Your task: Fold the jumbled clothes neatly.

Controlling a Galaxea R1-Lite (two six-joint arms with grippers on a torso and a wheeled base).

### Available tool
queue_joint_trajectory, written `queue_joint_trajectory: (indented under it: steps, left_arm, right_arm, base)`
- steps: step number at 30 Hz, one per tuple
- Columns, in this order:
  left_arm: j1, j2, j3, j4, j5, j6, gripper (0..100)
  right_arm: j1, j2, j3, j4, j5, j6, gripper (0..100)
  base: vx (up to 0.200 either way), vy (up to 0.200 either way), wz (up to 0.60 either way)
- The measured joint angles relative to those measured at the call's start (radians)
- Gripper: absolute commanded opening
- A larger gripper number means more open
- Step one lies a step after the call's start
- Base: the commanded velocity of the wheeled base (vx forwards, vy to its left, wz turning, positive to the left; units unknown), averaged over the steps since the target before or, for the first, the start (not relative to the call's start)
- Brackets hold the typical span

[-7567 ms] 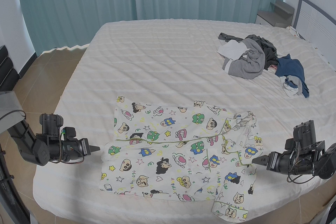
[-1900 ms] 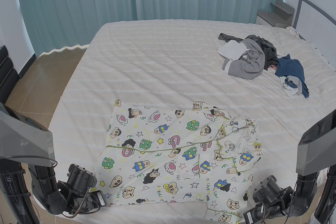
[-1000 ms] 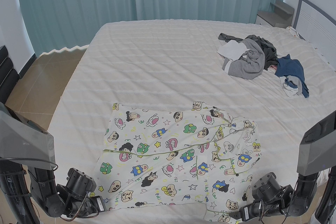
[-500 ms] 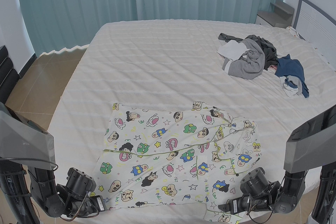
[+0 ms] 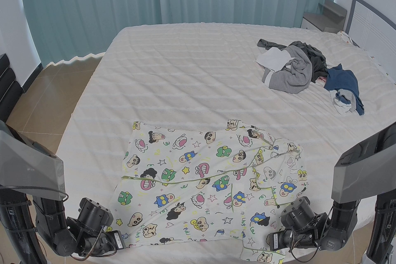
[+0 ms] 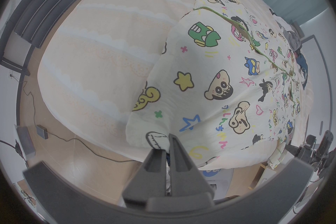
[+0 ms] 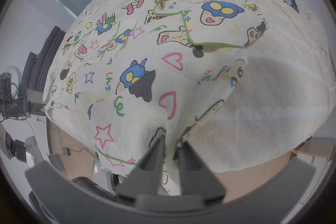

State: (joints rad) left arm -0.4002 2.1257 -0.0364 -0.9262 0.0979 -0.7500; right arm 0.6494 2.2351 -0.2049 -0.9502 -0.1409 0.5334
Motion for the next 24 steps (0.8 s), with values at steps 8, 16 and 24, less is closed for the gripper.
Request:
queue_joint_trajectory:
  steps: [8,16,24]
  left_arm:
    - [0.0,0.0,0.011,0.0,0.002,0.036,0]
    - [0.0,0.0,0.018,0.012,0.004,0.087,0]
    - [0.0,0.002,0.019,0.09,0.004,0.135,0]
  right_arm:
    - [0.006,-0.011,0.043,0.006,-0.005,-0.029,0]
    - [0.008,-0.02,0.128,0.008,-0.006,-0.066,0]
    - [0.022,-0.024,0.17,0.006,-0.006,-0.08,0]
  base:
    - [0.0,0.0,0.0]
    - [0.0,0.0,0.0]
    - [0.0,0.0,0.0]
